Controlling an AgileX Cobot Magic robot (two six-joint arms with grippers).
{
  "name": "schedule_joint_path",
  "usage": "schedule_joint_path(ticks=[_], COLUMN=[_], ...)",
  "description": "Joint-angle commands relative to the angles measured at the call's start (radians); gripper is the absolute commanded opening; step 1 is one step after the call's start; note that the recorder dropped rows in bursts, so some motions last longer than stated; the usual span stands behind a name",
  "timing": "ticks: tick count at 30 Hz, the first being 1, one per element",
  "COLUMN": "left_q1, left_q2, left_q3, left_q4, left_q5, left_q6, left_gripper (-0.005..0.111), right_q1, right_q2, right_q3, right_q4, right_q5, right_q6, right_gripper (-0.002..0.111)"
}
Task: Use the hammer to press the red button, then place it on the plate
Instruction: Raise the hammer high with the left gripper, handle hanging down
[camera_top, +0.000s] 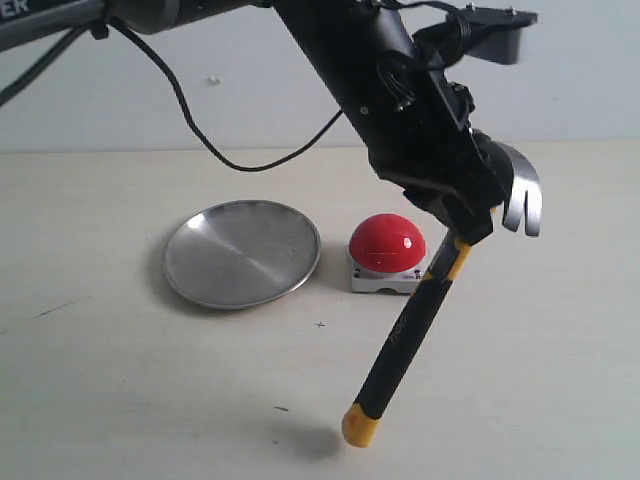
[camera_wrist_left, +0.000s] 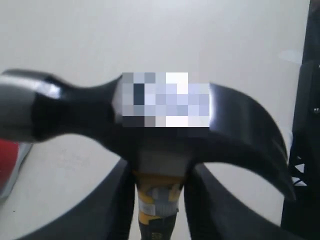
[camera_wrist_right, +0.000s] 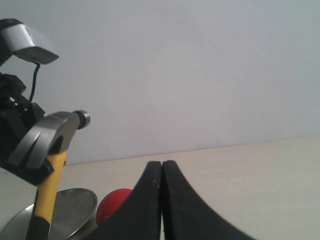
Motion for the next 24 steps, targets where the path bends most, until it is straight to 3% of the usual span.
schedule_joint_path(ticks=[1,15,24], left_q1=[0.036,0.072,0.129], left_q2=[-0.066,-0.106,-0.178], left_q3=[-0.016,-0.014,0.132], left_q4=[-0.084,-0.258,-0.385], left_q5=[-0.014,-0.014,-0.014], left_q6=[0.005,0.085,0.177], left_gripper=[0.0,0.0,0.0], right_q1=[-0.004,-0.004,-0.004], right_q2=[-0.006,-0.006,-0.006], right_q3=[0.005,0.005,0.005], right_q4=[0.0,0.0,0.0], right_q5=[-0.014,-0.014,-0.014], right_q6=[-0.009,-0.009,-0.009], right_gripper=[0.0,0.0,0.0])
